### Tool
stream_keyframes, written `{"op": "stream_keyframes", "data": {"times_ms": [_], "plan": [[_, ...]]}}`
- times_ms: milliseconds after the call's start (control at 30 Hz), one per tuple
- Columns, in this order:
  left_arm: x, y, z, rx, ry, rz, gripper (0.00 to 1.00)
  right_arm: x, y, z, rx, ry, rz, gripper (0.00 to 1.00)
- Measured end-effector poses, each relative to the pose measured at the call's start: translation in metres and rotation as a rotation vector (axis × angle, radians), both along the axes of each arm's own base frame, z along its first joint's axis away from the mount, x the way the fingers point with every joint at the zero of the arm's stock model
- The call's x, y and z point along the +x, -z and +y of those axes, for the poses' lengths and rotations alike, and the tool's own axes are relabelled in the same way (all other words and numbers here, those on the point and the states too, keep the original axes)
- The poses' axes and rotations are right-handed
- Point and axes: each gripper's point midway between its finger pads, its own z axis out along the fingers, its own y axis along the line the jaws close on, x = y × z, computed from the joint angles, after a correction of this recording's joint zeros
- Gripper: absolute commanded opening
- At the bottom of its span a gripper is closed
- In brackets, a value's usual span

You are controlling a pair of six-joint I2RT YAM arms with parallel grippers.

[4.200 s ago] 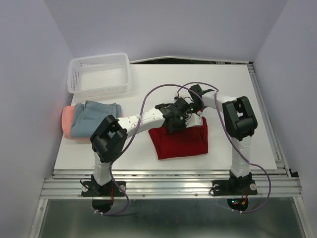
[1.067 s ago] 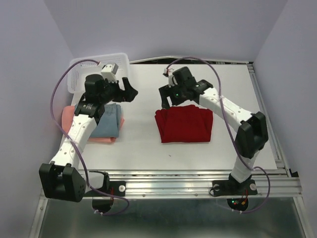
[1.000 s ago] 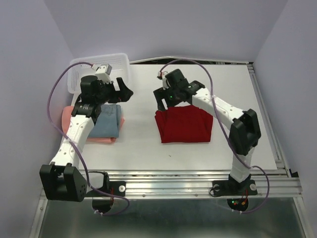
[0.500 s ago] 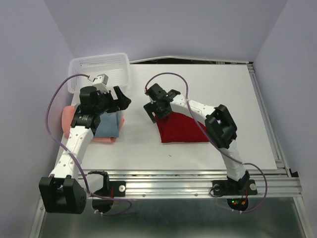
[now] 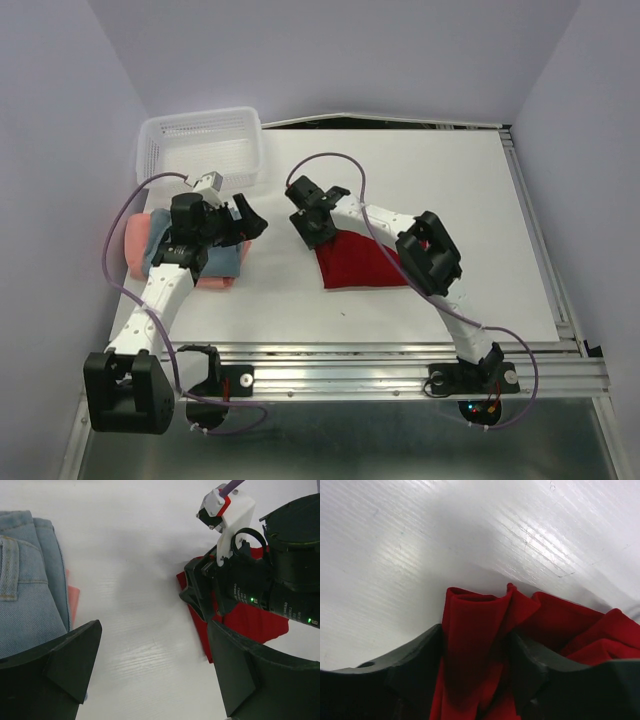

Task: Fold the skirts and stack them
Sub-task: Neatly place the folded skirt to the corner

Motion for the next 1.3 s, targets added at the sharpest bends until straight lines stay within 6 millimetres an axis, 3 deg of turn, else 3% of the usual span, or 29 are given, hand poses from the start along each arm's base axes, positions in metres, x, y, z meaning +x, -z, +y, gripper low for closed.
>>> {"op": "stream_keyframes", "data": {"times_ms": [67,200,367,533,667,1067,1300], "plan": [[-0.003,0.005,-0.004,-0.027,0.007,0.017,0.99,0.003,0.0,0.003,0.001,0.004,-0.007,0.45],[-0.018,0.02,-0.024,-0.13,0.082,0.056,0.99,0.001,0.0,0.006,0.009,-0.004,-0.001,0.18],[-0.042,0.031,-0.059,-0.215,0.214,0.109,0.99,-0.003,-0.001,0.011,0.036,-0.013,0.024,0.01],[-0.046,0.027,-0.089,-0.245,0.293,0.098,0.99,-0.005,-0.011,0.022,0.103,-0.019,0.061,0.01],[-0.047,0.037,-0.109,-0.251,0.306,0.129,0.99,0.002,-0.025,0.031,0.183,-0.012,0.08,0.01],[-0.042,0.074,-0.133,-0.208,0.237,0.215,0.99,0.013,-0.038,0.026,0.312,0.043,0.157,0.01],[-0.033,0.098,-0.147,-0.208,0.24,0.273,0.99,0.013,-0.062,0.028,0.376,0.046,0.159,0.01]]}}
